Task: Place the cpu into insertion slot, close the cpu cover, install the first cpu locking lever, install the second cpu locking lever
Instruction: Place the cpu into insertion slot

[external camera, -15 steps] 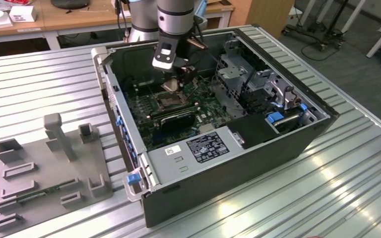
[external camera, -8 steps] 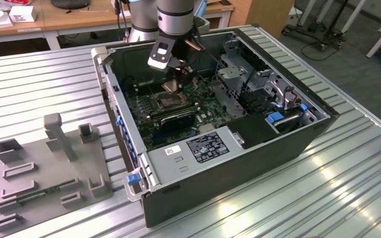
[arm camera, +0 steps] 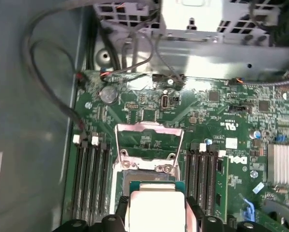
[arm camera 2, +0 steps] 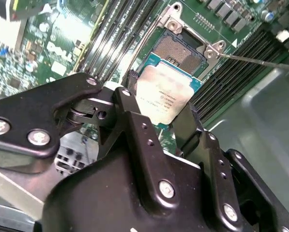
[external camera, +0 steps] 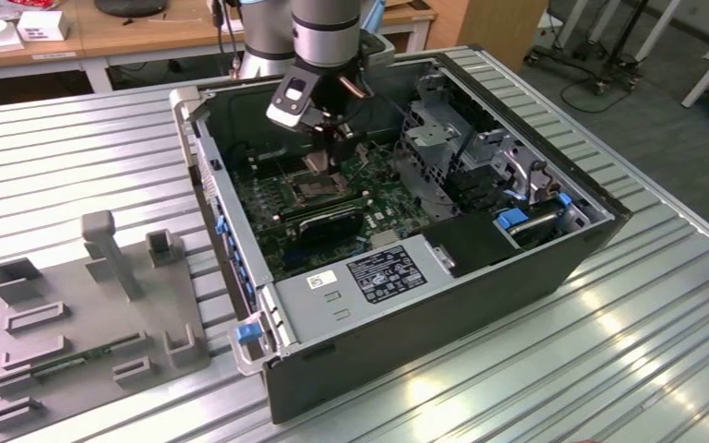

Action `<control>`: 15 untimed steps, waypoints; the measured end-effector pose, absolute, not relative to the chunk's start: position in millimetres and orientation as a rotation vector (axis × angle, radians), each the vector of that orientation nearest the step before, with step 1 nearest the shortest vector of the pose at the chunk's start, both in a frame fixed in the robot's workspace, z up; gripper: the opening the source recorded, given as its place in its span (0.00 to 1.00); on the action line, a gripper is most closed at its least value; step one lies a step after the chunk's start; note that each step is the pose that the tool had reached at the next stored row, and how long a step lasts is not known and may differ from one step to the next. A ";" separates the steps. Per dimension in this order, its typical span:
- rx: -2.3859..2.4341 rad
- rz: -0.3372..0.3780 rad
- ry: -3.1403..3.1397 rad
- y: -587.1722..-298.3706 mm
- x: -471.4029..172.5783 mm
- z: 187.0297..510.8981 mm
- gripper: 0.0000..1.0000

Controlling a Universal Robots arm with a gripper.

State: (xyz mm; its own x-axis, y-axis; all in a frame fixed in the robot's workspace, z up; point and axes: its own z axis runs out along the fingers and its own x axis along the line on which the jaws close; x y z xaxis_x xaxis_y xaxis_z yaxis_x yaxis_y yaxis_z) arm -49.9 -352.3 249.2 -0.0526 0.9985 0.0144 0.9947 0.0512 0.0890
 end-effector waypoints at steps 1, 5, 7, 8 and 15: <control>2.146 0.115 2.220 -352.3 -49.8 248.9 0.54; 2.223 0.111 2.139 -352.3 -49.9 248.2 0.54; 2.241 0.111 2.120 -351.7 -49.9 248.1 0.54; 2.241 0.111 2.119 -351.6 -49.9 248.2 0.54; 2.242 0.111 2.119 -350.6 -50.5 247.5 0.54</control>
